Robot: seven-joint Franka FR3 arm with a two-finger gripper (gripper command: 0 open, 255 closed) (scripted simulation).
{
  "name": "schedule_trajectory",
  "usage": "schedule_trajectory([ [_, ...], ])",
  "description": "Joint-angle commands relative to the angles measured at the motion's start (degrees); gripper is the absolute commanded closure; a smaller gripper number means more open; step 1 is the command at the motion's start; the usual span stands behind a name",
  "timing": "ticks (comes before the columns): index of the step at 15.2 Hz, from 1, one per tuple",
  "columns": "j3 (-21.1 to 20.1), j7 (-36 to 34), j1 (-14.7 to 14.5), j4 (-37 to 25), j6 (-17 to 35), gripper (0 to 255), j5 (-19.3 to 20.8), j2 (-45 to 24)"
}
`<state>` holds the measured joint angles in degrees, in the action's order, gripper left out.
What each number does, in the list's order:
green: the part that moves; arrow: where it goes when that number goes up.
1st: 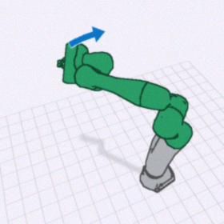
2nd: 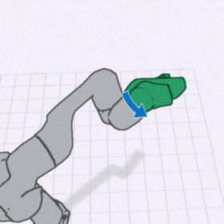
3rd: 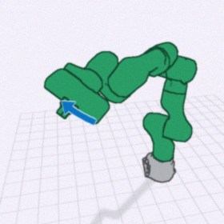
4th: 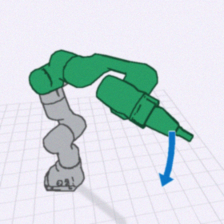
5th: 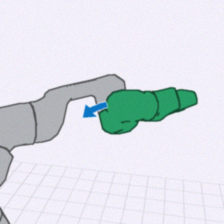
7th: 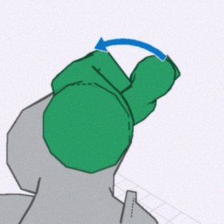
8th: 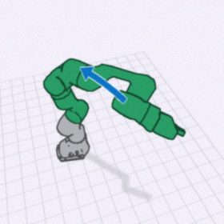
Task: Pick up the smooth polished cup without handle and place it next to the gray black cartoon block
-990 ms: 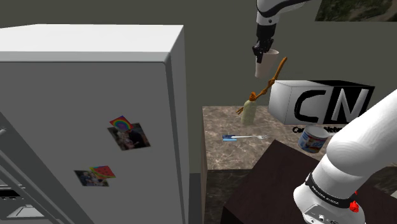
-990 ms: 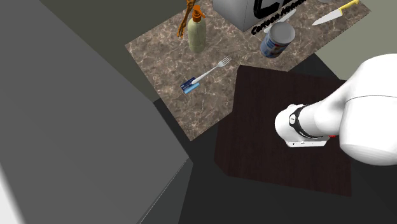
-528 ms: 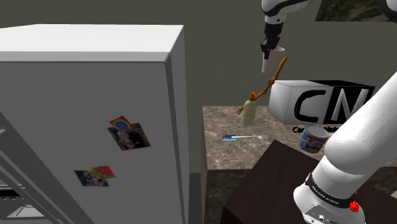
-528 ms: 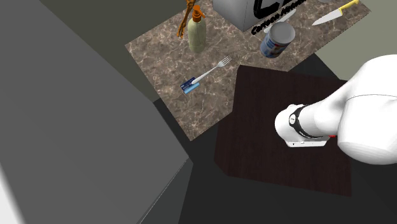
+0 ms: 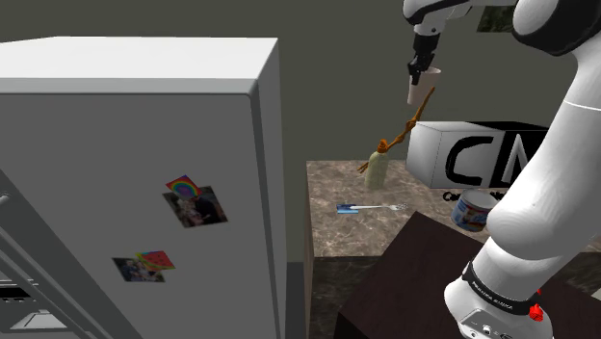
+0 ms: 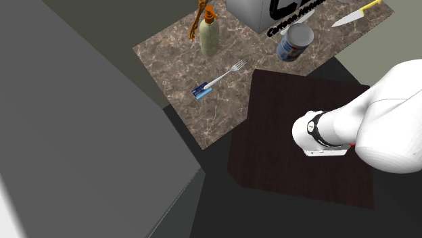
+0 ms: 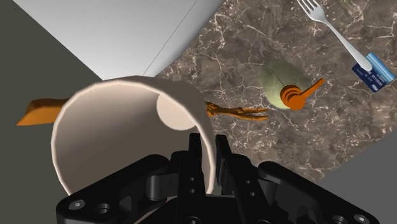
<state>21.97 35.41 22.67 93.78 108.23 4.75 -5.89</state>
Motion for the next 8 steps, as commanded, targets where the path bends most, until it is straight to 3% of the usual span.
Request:
schedule_trajectory([
  [1, 0.1, 0.6, 0.3, -0.4, 0.8, 255, -0.6, -1.2],
  [8, 0.1, 0.1, 0.3, 4.9, 6.2, 255, -0.4, -1.3],
])
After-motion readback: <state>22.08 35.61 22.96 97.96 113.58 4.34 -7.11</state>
